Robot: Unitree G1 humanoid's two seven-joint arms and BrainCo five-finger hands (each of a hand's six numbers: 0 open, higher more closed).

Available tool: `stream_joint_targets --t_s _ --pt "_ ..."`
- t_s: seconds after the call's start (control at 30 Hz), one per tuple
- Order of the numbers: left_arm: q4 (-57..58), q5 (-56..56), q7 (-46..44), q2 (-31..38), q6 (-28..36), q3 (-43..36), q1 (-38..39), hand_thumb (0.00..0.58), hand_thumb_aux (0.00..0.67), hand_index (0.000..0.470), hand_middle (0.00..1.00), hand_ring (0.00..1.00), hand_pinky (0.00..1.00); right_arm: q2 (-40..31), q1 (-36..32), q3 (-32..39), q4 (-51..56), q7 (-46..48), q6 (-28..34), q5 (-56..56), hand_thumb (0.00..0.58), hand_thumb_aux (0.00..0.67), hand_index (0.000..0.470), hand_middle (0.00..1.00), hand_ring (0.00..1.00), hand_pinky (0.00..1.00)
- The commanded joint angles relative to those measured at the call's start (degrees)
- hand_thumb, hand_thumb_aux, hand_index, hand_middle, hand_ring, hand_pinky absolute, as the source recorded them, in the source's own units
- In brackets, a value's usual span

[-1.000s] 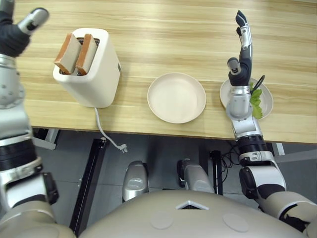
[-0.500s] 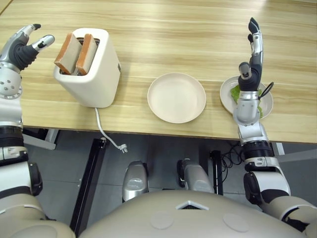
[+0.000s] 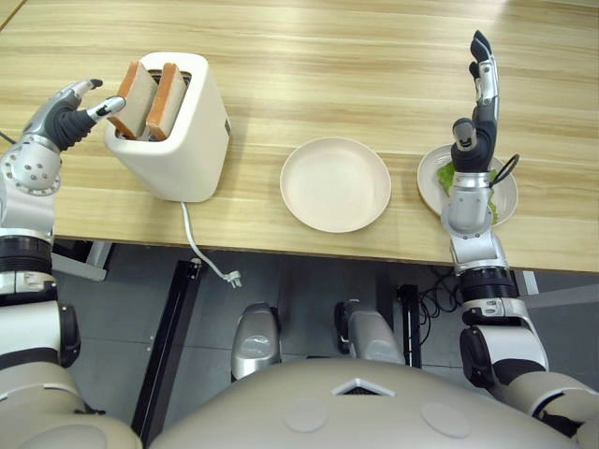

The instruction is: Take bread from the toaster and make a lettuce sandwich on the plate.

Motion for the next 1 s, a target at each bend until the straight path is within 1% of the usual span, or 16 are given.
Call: stream_joint_targets --t_s 0.03,0.2,0.37,0.4,0.43,0.47,0.5,0.57,0.6,0.63,0.67,0.87,0.9,0.93,1.0 --pt "0.3 0.4 -0.7 0.1 0.2 -1.5 -0.4 0.000 0.000 0.000 0.00 0.00 0.00 0.2 0.6 -0.2 -1.1 0.4 0.8 0.0 0.000 0.000 0.000 0.00 0.00 0.00" --pt "-2.1 0.0 -0.8 0.9 0.9 -1.4 -0.4 0.000 0.000 0.000 0.00 0.00 0.00 0.2 0.5 0.0 -1.1 0.4 1.0 0.0 0.000 0.000 0.000 0.00 0.00 0.00" --pt "-4.5 1.9 -1.1 2.1 2.1 -2.4 -0.2 0.000 0.000 0.000 0.00 0.00 0.00 0.3 0.6 0.0 -1.3 0.3 1.1 -0.2 0.000 0.000 0.000 0.00 0.00 0.00" --pt "-4.8 2.6 -1.0 2.5 2.5 -2.8 -0.1 0.027 0.016 0.011 0.00 0.00 0.00 0.4 0.6 0.0 -1.4 0.3 1.1 -0.2 0.000 0.000 0.000 0.00 0.00 0.00" --pt "-5.1 3.3 -0.9 2.8 3.0 -3.2 0.1 0.075 0.045 0.031 0.00 0.00 0.00 0.4 0.6 0.1 -1.5 0.3 1.2 -0.2 0.000 0.000 0.000 0.00 0.00 0.00" --pt "-5.3 3.7 -1.0 2.9 3.4 -3.4 0.1 0.075 0.045 0.031 0.00 0.00 0.00 0.5 0.7 0.1 -1.7 0.3 1.2 -0.2 0.000 0.000 0.000 0.00 0.00 0.00" --pt "-5.2 4.0 -1.2 2.9 3.8 -3.7 0.1 0.201 0.129 0.088 0.00 0.00 0.00 0.5 0.7 0.1 -1.8 0.3 1.3 -0.3 0.000 0.000 0.000 0.00 0.00 0.00" --pt "-5.2 4.8 -1.5 2.9 4.6 -4.2 0.3 0.285 0.192 0.132 0.00 0.00 0.00 0.6 0.7 0.1 -2.0 0.3 1.4 -0.3 0.000 0.000 0.000 0.00 0.00 0.00" --pt "-5.2 5.1 -1.5 2.8 4.9 -4.4 0.4 0.400 0.297 0.204 0.00 0.00 0.00 0.7 0.7 0.1 -2.0 0.3 1.4 -0.3 0.000 0.000 0.000 0.00 0.00 0.00" --pt "-5.2 5.0 -1.6 2.7 5.1 -4.4 0.4 0.400 0.297 0.204 0.00 0.00 0.00 0.7 0.7 0.1 -2.0 0.3 1.4 -0.3 0.000 0.000 0.000 0.00 0.00 0.00" --pt "-5.2 4.9 -1.7 2.6 5.2 -4.5 0.6 0.436 0.336 0.231 0.00 0.00 0.00 0.7 0.7 0.1 -2.1 0.3 1.4 -0.3 0.000 0.000 0.000 0.00 0.00 0.00" --pt "-5.4 4.7 -1.6 1.9 5.4 -5.1 1.0 0.452 0.355 0.244 0.00 0.00 0.00 0.7 0.8 0.0 -2.2 0.4 1.5 -0.3 0.000 0.000 0.000 0.00 0.00 0.00" --pt "-5.5 4.5 -1.5 1.8 5.1 -5.1 1.1 0.493 0.410 0.281 0.00 0.00 0.00 0.7 0.8 0.1 -2.2 0.4 1.5 -0.3 0.000 0.000 0.000 0.00 0.00 0.00" --pt "-5.7 4.1 -1.2 1.6 4.8 -4.9 1.0 0.580 0.670 0.460 0.00 0.00 0.00 0.7 0.8 0.1 -2.2 0.4 1.4 -0.3 0.000 0.000 0.000 0.00 0.00 0.00" --pt "-6.8 2.9 -0.5 1.0 4.4 -3.8 0.9 0.580 0.670 0.460 0.00 0.00 0.00 0.7 0.7 0.0 -2.0 0.4 1.4 -0.3 0.000 0.000 0.000 0.00 0.00 0.00"
